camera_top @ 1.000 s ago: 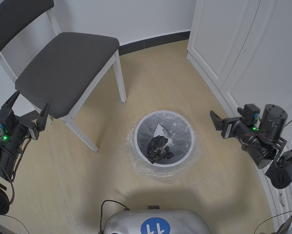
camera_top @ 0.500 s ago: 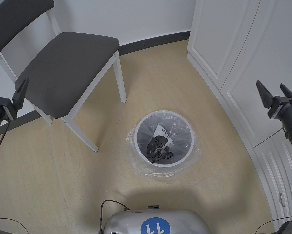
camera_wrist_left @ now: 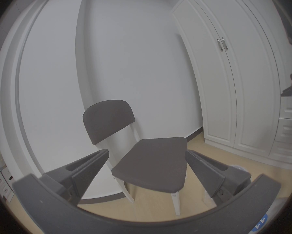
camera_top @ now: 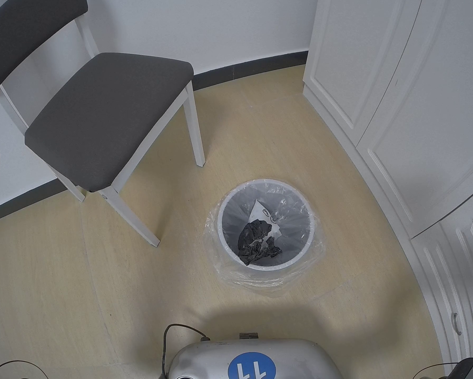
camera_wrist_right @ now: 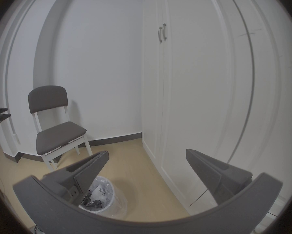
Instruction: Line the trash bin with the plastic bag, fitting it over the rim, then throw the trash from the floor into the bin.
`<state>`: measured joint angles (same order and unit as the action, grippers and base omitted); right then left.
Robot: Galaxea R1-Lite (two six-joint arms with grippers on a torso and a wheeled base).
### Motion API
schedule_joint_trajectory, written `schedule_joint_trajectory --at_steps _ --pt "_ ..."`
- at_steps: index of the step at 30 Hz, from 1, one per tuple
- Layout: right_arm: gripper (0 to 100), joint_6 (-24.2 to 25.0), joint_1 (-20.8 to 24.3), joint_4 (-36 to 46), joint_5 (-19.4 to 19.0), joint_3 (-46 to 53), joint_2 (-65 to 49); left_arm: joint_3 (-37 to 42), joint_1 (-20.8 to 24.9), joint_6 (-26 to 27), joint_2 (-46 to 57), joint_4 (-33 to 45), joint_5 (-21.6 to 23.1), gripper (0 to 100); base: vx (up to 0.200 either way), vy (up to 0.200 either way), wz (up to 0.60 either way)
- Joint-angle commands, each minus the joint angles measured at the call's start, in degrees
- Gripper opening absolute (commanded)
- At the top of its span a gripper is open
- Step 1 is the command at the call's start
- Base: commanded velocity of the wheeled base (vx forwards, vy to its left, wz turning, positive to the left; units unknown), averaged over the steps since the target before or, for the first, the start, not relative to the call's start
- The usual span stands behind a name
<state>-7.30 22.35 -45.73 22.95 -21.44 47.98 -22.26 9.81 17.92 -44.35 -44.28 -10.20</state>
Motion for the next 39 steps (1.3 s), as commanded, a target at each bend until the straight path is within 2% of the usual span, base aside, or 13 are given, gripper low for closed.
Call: schedule_joint_trajectory --at_steps 1,14,22,32,39 --pt "100 0.1 -1.43 3.36 0.16 0.44 -10.01 -0.06 0.03 -0.25 9.02 4.55 -0.08 100 0.0 0.0 0.0" --pt "100 0.36 -7.32 8.99 0.16 0.79 -20.3 -0.42 -2.69 -0.69 15.17 5.96 -0.34 100 0.0 0.0 0.0" --pt "100 0.45 -11.62 15.93 -0.02 0.7 -29.09 -1.91 -4.8 -2.54 20.79 13.69 -0.34 100 0.0 0.0 0.0" --pt "100 0.36 -13.29 20.59 -0.02 -0.35 -36.2 -3.49 -6.83 -4.82 26.07 18.88 -0.34 100 0.0 0.0 0.0" --pt "100 0.36 -15.4 28.85 -0.02 -6.07 -40.51 -8.94 -8.32 -5.53 28.97 25.12 -0.43 100 0.0 0.0 0.0"
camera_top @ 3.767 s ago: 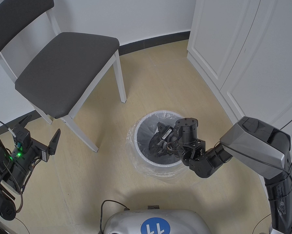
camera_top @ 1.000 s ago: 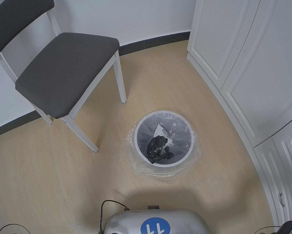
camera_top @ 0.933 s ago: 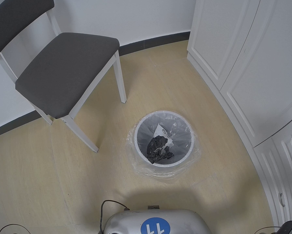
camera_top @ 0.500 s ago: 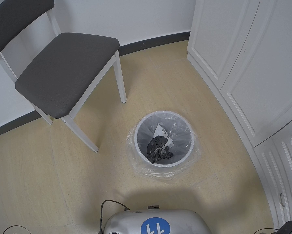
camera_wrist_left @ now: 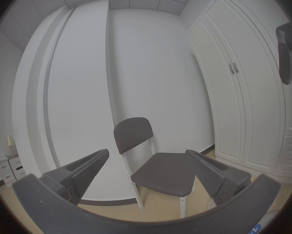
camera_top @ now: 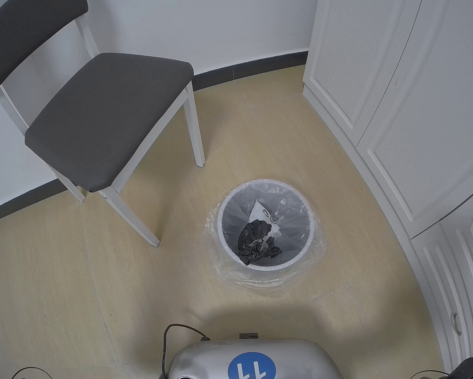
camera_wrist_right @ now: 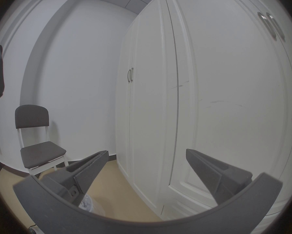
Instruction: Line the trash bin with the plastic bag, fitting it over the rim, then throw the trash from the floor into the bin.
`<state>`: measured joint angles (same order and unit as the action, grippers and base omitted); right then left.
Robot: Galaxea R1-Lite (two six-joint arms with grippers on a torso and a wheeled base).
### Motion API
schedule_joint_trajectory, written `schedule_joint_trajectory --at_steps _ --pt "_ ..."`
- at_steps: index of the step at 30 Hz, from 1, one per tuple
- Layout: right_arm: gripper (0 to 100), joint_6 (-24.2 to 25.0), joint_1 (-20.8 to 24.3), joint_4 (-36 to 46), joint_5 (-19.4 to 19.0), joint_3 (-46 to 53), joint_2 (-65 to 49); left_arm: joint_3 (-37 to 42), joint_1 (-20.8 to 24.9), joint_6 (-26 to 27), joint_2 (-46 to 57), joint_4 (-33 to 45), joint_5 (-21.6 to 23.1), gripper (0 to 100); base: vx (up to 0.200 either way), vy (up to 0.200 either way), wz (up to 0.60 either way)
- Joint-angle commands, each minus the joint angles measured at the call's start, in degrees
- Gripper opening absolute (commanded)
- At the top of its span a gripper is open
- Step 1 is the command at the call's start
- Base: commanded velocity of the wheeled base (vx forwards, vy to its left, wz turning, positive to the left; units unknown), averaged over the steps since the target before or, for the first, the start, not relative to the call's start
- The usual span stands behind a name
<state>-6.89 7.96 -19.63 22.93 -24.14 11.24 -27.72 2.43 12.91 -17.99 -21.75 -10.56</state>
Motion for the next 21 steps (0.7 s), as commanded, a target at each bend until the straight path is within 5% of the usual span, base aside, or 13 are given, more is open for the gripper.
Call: schedule_joint_trajectory --at_steps 1,12,21 --pt "100 -0.06 -1.02 2.75 0.01 -3.37 -3.77 -3.48 -0.93 -0.52 2.61 2.59 -0.08 100 0.0 0.0 0.0" --pt "100 -0.06 -4.8 8.38 -0.52 -11.9 -6.14 -14.03 -1.2 -2.45 9.29 18.06 -0.08 100 0.0 0.0 0.0" --pt "100 0.03 -7.43 25.6 -1.13 -22.09 -10.27 -20.62 -2.6 -4.82 12.28 26.23 -0.08 100 0.0 0.0 0.0"
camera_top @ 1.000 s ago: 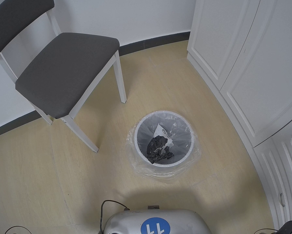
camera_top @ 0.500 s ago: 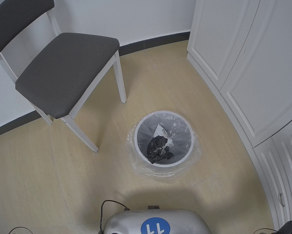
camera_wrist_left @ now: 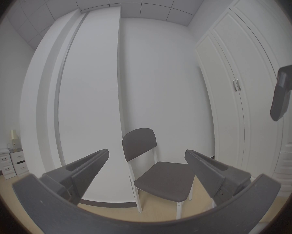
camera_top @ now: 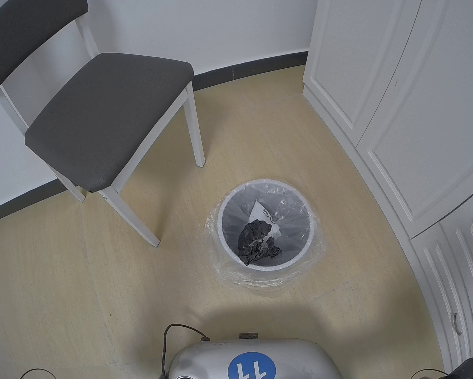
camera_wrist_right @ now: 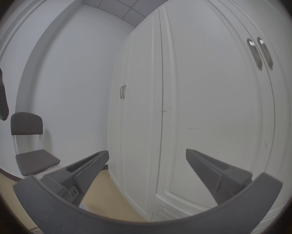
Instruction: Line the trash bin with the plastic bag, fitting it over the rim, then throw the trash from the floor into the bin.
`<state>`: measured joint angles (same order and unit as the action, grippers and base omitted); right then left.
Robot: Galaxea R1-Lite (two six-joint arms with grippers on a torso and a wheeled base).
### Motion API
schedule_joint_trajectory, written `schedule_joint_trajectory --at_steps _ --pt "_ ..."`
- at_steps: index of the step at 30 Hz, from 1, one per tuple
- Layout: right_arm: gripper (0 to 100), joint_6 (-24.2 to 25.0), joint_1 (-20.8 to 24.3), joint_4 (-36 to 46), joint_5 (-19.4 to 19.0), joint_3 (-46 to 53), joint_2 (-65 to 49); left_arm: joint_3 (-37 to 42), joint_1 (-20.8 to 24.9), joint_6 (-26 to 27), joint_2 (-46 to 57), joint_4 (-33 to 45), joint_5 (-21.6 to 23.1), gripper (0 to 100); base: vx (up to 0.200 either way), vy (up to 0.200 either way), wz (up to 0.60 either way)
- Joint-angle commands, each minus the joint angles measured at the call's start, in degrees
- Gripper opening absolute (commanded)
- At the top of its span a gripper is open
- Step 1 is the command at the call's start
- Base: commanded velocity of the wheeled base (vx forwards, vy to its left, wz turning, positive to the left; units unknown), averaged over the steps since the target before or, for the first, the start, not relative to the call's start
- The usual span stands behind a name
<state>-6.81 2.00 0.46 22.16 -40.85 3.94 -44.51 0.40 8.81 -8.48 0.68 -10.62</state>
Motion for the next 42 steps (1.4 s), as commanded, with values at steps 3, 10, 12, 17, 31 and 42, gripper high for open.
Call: schedule_joint_trajectory --at_steps 3,10,12,17,31,42 --pt "100 0.05 -1.74 7.01 -0.37 -6.79 -3.85 -4.8 -0.58 -0.73 4.53 6.52 -0.02 100 0.0 0.0 0.0" --pt "100 3.12 -1.91 7.01 -0.37 -6.79 -3.85 -4.8 -0.23 -1.61 8.48 11.62 -1.69 100 0.0 0.0 0.0" --pt "100 3.83 -1.91 6.92 -0.45 -6.87 -3.94 -5.5 -0.23 -2.93 8.4 11.97 -2.92 100 0.0 0.0 0.0" --pt "100 4.18 -1.91 6.57 -0.54 -6.79 -3.94 -6.38 -0.31 -2.93 8.48 12.33 -3.09 100 0.0 0.0 0.0" --pt "100 9.36 -2.0 -13.91 -1.07 -0.02 -3.85 6.89 -0.31 -6.88 8.48 -9.3 -3.27 100 0.0 0.0 0.0" --pt "100 7.34 -2.0 -38.78 -9.15 32.41 -3.94 38.18 -0.31 -7.76 8.48 -27.67 -2.74 100 0.0 0.0 0.0"
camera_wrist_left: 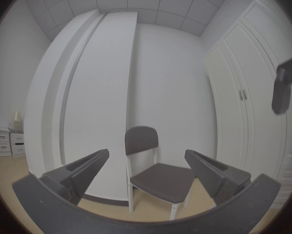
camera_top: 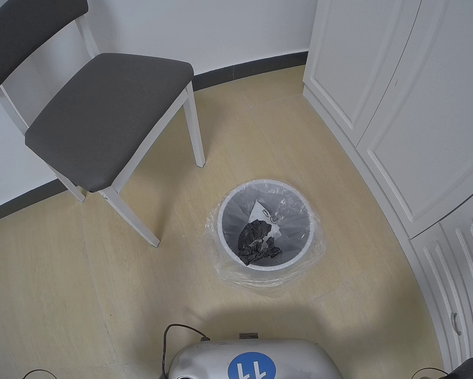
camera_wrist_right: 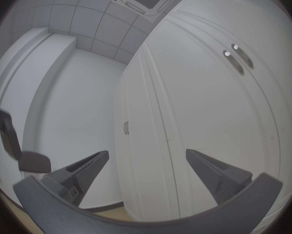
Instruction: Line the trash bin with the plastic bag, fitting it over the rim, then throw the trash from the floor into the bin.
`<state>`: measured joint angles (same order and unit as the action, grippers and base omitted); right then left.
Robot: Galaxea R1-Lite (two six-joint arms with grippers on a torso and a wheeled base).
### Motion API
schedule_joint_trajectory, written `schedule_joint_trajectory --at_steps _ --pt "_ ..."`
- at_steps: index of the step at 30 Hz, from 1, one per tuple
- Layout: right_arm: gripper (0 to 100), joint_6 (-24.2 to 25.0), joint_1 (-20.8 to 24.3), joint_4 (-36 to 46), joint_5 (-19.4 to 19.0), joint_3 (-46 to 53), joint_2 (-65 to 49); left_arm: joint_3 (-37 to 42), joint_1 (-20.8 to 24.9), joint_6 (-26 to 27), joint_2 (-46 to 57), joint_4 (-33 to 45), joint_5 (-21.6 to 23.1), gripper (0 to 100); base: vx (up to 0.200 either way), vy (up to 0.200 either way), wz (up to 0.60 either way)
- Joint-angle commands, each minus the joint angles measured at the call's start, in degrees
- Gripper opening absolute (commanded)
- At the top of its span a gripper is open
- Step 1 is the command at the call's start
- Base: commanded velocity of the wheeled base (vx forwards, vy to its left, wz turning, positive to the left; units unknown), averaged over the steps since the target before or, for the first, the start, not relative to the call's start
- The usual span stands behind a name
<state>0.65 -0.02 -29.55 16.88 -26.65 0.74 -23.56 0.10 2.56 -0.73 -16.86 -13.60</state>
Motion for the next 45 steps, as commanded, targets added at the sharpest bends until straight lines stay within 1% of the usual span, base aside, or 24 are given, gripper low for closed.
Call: schedule_joint_trajectory --at_steps 1,3,4,5,6,7,9,12,14,15,16,17,20,22,29,33,38,39,41,43,45 --pt "100 -0.03 0.02 -9.39 -4.4 21.2 -0.74 19.79 -0.01 -2.21 0.73 -11.53 0.33 100 0.0 0.0 0.0" --pt "100 -0.03 0.02 -9.83 -4.58 22.43 -0.74 20.84 -0.01 -2.3 0.73 -11.79 0.33 100 0.0 0.0 0.0" --pt "100 -0.12 0.02 -11.49 -4.84 25.86 -0.74 23.48 -0.01 -2.38 0.73 -11.7 0.33 100 0.0 0.0 0.0" --pt "100 -0.12 0.02 -12.02 -4.84 26.65 -0.74 23.48 -0.01 -2.56 0.73 -11.18 0.16 100 0.0 0.0 0.0" --pt "100 0.41 0.02 -10.79 -4.84 26.65 -0.74 23.48 -0.01 -3.61 0.73 -9.16 0.25 100 0.0 0.0 0.0" --pt "100 0.41 0.02 -10.79 -4.84 26.65 -0.74 23.48 -0.01 -3.61 0.73 -9.16 0.25 100 0.0 0.0 0.0" --pt "100 2.08 0.02 -9.91 -4.76 26.65 -0.74 23.48 -0.01 -4.49 0.73 -6.34 0.25 100 0.0 0.0 0.0" --pt "100 2.61 0.02 -7.45 -4.32 26.65 -0.74 23.48 -0.1 -4.23 0.73 -0.54 0.25 100 0.0 0.0 0.0" --pt "100 2.61 0.02 -7.36 -4.32 26.65 -0.74 23.48 -0.01 -4.14 0.73 -0.28 0.25 100 0.0 0.0 0.0" --pt "100 2.69 0.02 -6.75 -4.23 26.65 -0.74 23.48 -0.01 -4.49 0.73 4.2 0.25 100 0.0 0.0 0.0" --pt "100 2.69 0.02 -6.66 -4.23 26.65 -0.74 23.48 -0.01 -4.58 0.73 4.64 0.25 100 0.0 0.0 0.0" --pt "100 2.96 0.02 -6.13 -4.23 26.65 -0.74 23.48 -0.01 -4.67 0.73 6.66 0.25 100 0.0 0.0 0.0" --pt "100 5.15 0.02 -2.62 -3.52 26.65 -0.74 23.48 -0.01 -4.85 0.73 9.48 0.16 100 0.0 0.0 0.0" --pt "100 5.59 0.02 -0.42 -3.44 26.65 -0.74 23.48 -0.1 -4.93 0.73 11.94 0.16 100 0.0 0.0 0.0" --pt "100 5.59 0.02 0.19 -3.35 26.65 -0.74 23.56 -0.1 -5.64 0.73 12.82 0.33 100 0.0 0.0 0.0" --pt "100 5.77 0.02 0.46 -0.54 26.65 -0.74 23.56 -0.1 -5.02 0.73 12.82 4.64 100 0.0 0.0 0.0" --pt "100 5.77 0.02 0.28 -0.1 26.65 -0.74 23.56 -0.19 -5.02 0.73 14.05 8.68 100 0.0 0.0 0.0" --pt "100 5.77 0.02 0.46 -0.01 26.65 -0.74 23.56 -0.19 -5.28 0.73 14.57 10.53 100 0.0 0.0 0.0" --pt "100 5.77 0.02 0.46 -0.01 26.65 -0.74 23.56 0.08 -4.05 0.64 16.77 14.4 100 0.0 0.0 0.0" --pt "100 5.77 0.02 0.72 -0.01 26.65 -0.66 23.3 -0.01 -1.94 0.64 17.65 14.84 100 0.0 0.0 0.0" --pt "100 5.77 0.02 1.07 -0.01 26.65 -0.74 23.3 -0.01 -1.42 0.64 17.65 14.92 100 0.0 0.0 0.0"
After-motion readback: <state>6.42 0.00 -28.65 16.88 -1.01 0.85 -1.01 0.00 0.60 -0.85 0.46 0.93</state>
